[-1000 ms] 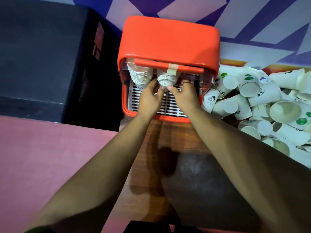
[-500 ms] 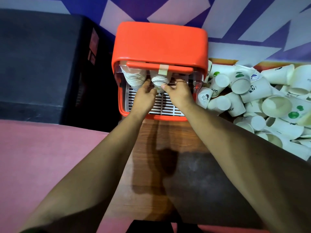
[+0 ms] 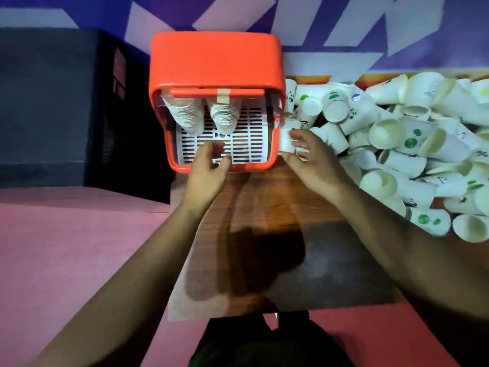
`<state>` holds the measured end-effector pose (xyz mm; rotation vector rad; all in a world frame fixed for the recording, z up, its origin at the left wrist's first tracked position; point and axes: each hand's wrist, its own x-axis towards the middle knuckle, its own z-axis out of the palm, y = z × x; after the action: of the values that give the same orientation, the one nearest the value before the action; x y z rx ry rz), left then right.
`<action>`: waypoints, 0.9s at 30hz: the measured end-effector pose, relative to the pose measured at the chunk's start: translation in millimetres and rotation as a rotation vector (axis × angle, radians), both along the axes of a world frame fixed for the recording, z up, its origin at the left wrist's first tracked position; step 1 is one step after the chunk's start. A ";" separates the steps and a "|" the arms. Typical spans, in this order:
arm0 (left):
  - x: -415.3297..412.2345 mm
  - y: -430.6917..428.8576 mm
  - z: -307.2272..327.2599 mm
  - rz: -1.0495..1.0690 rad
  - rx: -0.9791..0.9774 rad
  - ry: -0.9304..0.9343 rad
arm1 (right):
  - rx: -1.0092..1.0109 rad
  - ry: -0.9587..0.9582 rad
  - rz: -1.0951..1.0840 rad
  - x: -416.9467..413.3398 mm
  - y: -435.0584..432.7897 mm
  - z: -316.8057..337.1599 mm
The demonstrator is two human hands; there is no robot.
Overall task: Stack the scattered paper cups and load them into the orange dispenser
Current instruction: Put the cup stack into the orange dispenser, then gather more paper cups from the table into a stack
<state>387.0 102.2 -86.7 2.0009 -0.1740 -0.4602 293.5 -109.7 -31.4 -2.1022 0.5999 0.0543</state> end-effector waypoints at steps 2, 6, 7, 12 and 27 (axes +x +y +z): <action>-23.3 -10.7 1.8 -0.061 -0.019 0.018 | -0.077 0.027 -0.118 -42.3 -25.0 4.1; -64.4 -46.1 4.9 -0.282 -0.044 0.041 | -0.217 0.183 -0.340 -131.0 -76.1 2.1; -75.4 -56.3 5.5 -0.339 -0.035 0.048 | -0.231 0.195 -0.379 -152.7 -84.3 0.1; -133.0 -106.7 1.7 -0.491 0.083 0.168 | -0.321 0.220 -0.449 -230.4 -105.6 -9.7; -284.1 -243.6 -34.7 -0.595 0.167 0.420 | 0.143 0.321 -0.591 -313.2 -158.7 -94.8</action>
<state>102.9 -141.4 -121.4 1.9412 -0.4829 -1.2942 -19.7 -268.3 -126.1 -1.7169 1.3478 0.0957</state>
